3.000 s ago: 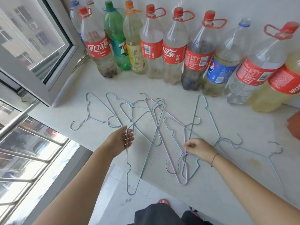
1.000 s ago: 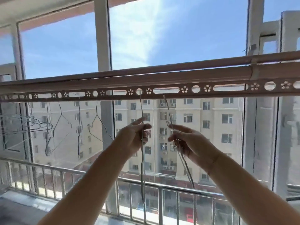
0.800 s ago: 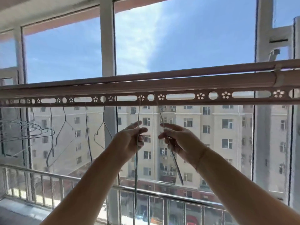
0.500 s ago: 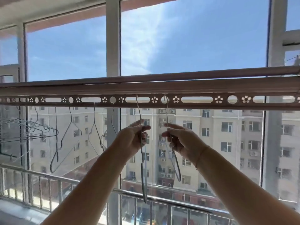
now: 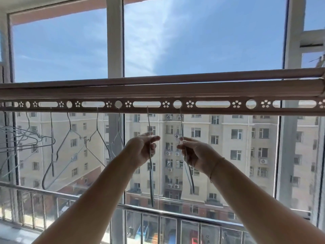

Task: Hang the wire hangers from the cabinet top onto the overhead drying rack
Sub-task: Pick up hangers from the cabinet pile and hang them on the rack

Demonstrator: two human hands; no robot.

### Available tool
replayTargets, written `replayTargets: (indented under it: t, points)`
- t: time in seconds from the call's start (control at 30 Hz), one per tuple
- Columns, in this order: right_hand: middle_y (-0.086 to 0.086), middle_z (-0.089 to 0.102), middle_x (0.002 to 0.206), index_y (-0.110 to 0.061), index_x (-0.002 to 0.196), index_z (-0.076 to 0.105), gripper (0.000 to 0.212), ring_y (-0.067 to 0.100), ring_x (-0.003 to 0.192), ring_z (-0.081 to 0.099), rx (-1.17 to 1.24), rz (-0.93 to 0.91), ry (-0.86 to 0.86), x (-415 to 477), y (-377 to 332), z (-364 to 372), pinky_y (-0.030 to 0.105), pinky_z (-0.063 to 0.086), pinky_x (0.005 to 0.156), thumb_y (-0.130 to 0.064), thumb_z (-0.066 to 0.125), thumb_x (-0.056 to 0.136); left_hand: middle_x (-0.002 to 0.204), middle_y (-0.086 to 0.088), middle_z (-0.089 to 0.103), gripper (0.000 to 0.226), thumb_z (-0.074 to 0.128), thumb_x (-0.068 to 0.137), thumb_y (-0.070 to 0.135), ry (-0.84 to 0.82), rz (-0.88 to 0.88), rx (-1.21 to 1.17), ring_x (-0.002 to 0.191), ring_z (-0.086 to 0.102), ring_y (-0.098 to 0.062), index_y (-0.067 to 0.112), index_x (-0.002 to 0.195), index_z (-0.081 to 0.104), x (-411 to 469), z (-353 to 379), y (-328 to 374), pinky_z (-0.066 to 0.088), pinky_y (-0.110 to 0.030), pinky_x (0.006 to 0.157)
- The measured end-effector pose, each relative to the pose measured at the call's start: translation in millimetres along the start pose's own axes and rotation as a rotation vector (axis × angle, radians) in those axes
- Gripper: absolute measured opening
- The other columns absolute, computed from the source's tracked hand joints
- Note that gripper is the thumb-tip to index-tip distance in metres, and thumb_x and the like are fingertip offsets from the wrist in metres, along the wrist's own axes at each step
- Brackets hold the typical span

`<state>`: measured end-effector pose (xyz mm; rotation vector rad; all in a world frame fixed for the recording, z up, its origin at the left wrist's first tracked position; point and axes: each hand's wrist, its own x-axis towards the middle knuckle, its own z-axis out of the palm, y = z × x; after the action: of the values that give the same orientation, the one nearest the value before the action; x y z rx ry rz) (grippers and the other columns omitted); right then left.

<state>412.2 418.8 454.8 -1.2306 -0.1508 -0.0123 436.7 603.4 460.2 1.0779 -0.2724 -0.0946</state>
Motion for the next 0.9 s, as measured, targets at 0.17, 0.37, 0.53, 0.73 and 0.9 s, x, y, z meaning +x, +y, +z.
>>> replayTargets:
  t: [0.17,0.37,0.53,0.73,0.9]
  points:
    - [0.005,0.065,0.066,-0.005,0.123,0.054,0.030,0.008,0.049,0.052,0.006,0.000,-0.021,0.7,2.3,-1.0,0.016,0.037,0.040,-0.005,0.044,0.094,0.067,-0.006,0.069,0.038,0.036,0.095,0.002,-0.004,-0.010,-0.010,0.043,0.050,-0.008,0.006,0.132,0.042,-0.6,-4.2,-4.6,0.040,-0.018,0.038]
    - [0.005,0.066,0.074,-0.006,0.111,0.058,0.022,0.010,0.055,0.054,0.026,0.038,-0.046,-5.1,13.1,-8.7,0.018,0.045,0.043,-0.012,0.051,0.092,0.082,-0.008,0.071,0.022,0.040,0.097,0.013,-0.020,-0.010,0.054,0.063,0.057,-0.015,0.010,0.115,0.053,-15.3,-9.3,-14.0,0.045,-0.025,0.053]
    - [0.006,0.066,0.087,-0.012,0.100,0.063,0.014,0.013,0.072,0.058,0.091,0.072,-0.022,-20.2,35.5,-36.8,0.021,0.050,0.052,-0.017,0.054,0.090,0.085,-0.004,0.066,0.024,0.040,0.098,0.022,0.075,0.023,0.086,0.074,0.055,-0.016,0.010,0.100,0.062,-40.3,-20.5,-41.8,0.042,-0.029,0.065]
    - [0.005,0.063,0.090,-0.013,0.099,0.064,0.015,0.016,0.080,0.056,0.047,0.117,0.074,-58.8,76.9,-87.5,0.027,0.046,0.065,-0.019,0.054,0.090,0.076,-0.002,0.055,0.020,0.046,0.095,0.018,0.210,0.040,0.020,0.064,0.044,-0.012,0.011,0.095,0.065,-69.5,-49.8,-98.2,0.033,-0.025,0.057]
    - [0.005,0.060,0.090,-0.008,0.113,0.061,0.026,0.016,0.082,0.055,-0.001,0.164,0.173,-126.0,113.5,-151.6,0.028,0.044,0.073,-0.020,0.052,0.091,0.077,-0.003,0.061,0.024,0.042,0.097,0.021,0.144,-0.270,0.089,0.068,0.049,-0.014,0.009,0.099,0.063,-100.3,-36.1,-191.1,0.038,-0.026,0.061]
